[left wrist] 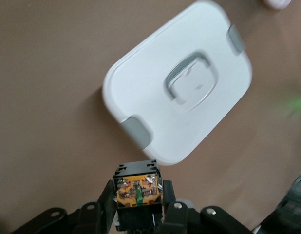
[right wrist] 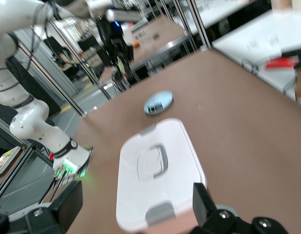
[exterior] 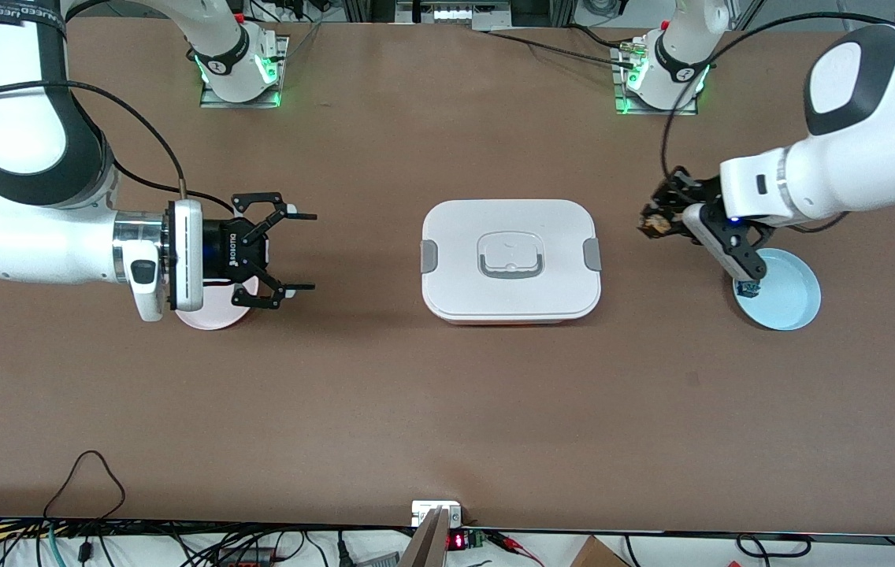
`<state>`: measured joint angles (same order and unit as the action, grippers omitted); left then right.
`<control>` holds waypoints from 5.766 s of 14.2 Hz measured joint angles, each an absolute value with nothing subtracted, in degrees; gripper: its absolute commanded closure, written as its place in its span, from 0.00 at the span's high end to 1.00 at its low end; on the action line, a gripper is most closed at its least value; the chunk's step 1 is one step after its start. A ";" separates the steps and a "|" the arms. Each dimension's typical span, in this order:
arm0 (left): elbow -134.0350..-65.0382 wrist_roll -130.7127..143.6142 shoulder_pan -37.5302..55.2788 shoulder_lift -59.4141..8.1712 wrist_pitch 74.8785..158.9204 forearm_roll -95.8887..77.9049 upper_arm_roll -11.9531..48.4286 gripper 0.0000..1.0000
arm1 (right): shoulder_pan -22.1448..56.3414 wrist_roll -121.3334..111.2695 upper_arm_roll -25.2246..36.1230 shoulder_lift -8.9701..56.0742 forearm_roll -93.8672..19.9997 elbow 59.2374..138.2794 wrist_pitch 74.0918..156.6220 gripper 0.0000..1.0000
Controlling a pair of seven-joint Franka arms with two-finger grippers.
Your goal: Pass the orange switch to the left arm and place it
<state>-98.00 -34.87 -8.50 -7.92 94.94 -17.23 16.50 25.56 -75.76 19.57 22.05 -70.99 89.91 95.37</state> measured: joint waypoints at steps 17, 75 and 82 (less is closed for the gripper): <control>-105.77 -79.77 -27.26 -20.66 118.66 18.68 16.13 0.19 | 27.80 2.49 19.31 21.39 -15.30 86.81 90.46 1.00; -98.54 -0.20 2.78 1.11 98.23 3.13 -0.69 1.00 | 3.76 -1.66 2.49 3.22 0.64 93.06 92.69 1.00; -98.75 -0.21 2.29 1.02 97.52 3.13 -0.95 1.00 | 3.73 -1.65 2.52 3.21 0.64 92.91 92.68 1.00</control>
